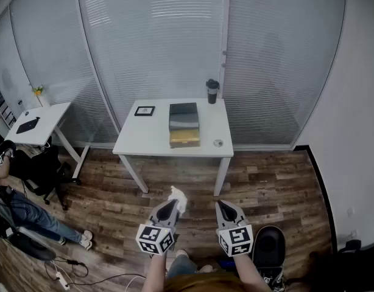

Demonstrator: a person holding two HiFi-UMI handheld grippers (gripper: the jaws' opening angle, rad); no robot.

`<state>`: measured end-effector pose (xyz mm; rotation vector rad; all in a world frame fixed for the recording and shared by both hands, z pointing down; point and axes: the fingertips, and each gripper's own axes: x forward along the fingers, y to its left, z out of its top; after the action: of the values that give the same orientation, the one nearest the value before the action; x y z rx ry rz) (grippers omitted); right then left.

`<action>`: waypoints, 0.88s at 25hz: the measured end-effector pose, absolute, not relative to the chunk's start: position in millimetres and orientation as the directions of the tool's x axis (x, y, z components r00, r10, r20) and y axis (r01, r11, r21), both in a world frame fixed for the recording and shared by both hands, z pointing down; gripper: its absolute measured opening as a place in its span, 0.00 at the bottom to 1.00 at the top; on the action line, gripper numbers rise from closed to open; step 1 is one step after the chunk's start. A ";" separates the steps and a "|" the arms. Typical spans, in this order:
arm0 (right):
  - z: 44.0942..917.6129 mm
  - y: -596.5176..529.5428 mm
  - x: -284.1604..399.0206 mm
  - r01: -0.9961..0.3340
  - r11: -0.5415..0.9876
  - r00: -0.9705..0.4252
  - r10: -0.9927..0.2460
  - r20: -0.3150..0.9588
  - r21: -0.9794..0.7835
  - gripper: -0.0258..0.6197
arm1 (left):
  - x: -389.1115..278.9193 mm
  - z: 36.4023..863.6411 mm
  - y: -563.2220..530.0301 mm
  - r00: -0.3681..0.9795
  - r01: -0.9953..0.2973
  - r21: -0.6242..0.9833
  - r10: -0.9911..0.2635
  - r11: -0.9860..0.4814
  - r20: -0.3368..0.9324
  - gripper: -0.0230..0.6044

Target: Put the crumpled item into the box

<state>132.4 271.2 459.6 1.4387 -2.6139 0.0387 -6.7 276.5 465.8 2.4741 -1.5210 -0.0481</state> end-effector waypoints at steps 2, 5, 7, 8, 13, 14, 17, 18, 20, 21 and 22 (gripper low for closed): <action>458.0 274.8 134.4 -0.843 0.534 -0.521 -0.841 0.149 0.065 0.06 | -2.5 464.4 278.3 0.464 -0.875 0.203 -0.881 -0.439 0.094 0.08; 455.7 278.9 135.6 -0.843 0.533 -0.521 -0.842 0.141 0.070 0.06 | 0.4 463.0 280.3 0.469 -0.873 0.194 -0.879 -0.447 0.088 0.08; 453.5 278.5 137.5 -0.842 0.534 -0.521 -0.842 0.135 0.076 0.06 | 1.6 462.4 278.9 0.470 -0.872 0.197 -0.879 -0.447 0.084 0.08; 452.5 278.3 138.7 -0.842 0.534 -0.522 -0.842 0.134 0.079 0.06 | 2.0 462.3 278.2 0.468 -0.873 0.200 -0.880 -0.445 0.082 0.08; 451.4 277.4 146.0 -0.847 0.528 -0.518 -0.846 0.128 0.063 0.06 | 6.5 463.6 277.3 0.463 -0.873 0.212 -0.882 -0.439 0.081 0.08; 451.7 276.1 147.0 -0.847 0.527 -0.517 -0.846 0.128 0.063 0.06 | 8.0 464.0 276.6 0.465 -0.872 0.216 -0.882 -0.440 0.080 0.08; 456.8 269.8 146.9 -0.840 0.537 -0.523 -0.840 0.148 0.078 0.06 | 8.0 469.4 271.3 0.461 -0.871 0.232 -0.883 -0.432 0.088 0.08; 458.3 266.3 146.4 -0.837 0.542 -0.527 -0.836 0.153 0.079 0.06 | 6.2 471.4 268.0 0.457 -0.873 0.235 -0.885 -0.427 0.092 0.08; 460.7 254.1 146.6 -0.837 0.542 -0.526 -0.836 0.158 0.077 0.06 | 1.7 474.7 256.8 0.446 -0.879 0.237 -0.889 -0.414 0.100 0.08; 462.4 245.6 147.1 -0.839 0.539 -0.523 -0.837 0.162 0.076 0.06 | -0.6 476.7 249.4 0.441 -0.881 0.240 -0.891 -0.408 0.104 0.08; 464.4 236.1 147.2 -0.840 0.537 -0.520 -0.838 0.167 0.075 0.06 | -2.9 479.1 241.3 0.437 -0.882 0.245 -0.893 -0.402 0.107 0.08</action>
<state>147.2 236.1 464.4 1.4295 -2.5892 0.0222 -2.9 241.3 479.1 2.4275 -1.5373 -0.0592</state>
